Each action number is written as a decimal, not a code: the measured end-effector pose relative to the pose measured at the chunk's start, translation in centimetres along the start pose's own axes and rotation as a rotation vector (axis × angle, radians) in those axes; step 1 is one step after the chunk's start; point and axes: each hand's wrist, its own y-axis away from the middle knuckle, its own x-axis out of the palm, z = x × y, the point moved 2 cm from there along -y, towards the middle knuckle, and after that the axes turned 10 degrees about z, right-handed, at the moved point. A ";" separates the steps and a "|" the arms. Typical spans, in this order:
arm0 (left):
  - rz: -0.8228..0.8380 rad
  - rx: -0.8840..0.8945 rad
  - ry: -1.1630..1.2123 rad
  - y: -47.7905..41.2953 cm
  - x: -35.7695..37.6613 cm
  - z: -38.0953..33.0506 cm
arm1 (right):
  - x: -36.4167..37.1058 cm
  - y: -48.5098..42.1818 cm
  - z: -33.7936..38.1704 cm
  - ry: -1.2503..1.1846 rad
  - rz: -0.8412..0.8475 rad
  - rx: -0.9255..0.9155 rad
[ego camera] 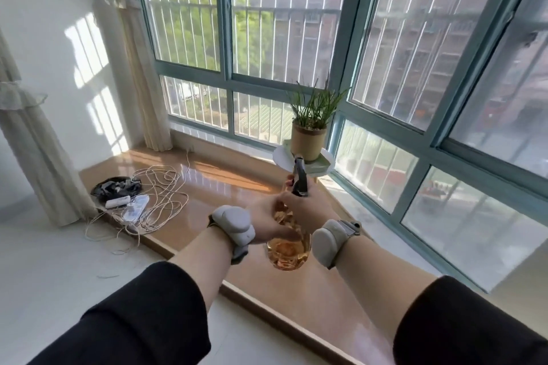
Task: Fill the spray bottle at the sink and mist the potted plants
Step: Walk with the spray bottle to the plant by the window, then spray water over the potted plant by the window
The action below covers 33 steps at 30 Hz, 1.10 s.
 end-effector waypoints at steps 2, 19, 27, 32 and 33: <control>0.023 0.004 -0.039 -4.4 -2.8 0.7 | -1.1 -4.7 0.0 0.036 -0.049 0.033; 0.090 -0.167 -0.148 -36.5 -12.9 4.1 | -15.4 -33.9 -10.1 0.109 -0.079 0.153; 0.054 -0.288 -0.166 -46.4 -16.9 7.6 | -17.5 -45.1 -14.2 0.153 0.002 0.209; 0.079 -0.310 -0.151 -52.3 -18.5 10.0 | -17.9 -50.7 -16.8 0.233 0.010 0.293; 0.089 -0.306 -0.149 -53.8 -19.0 10.7 | -18.0 -52.1 -17.5 0.239 0.012 0.316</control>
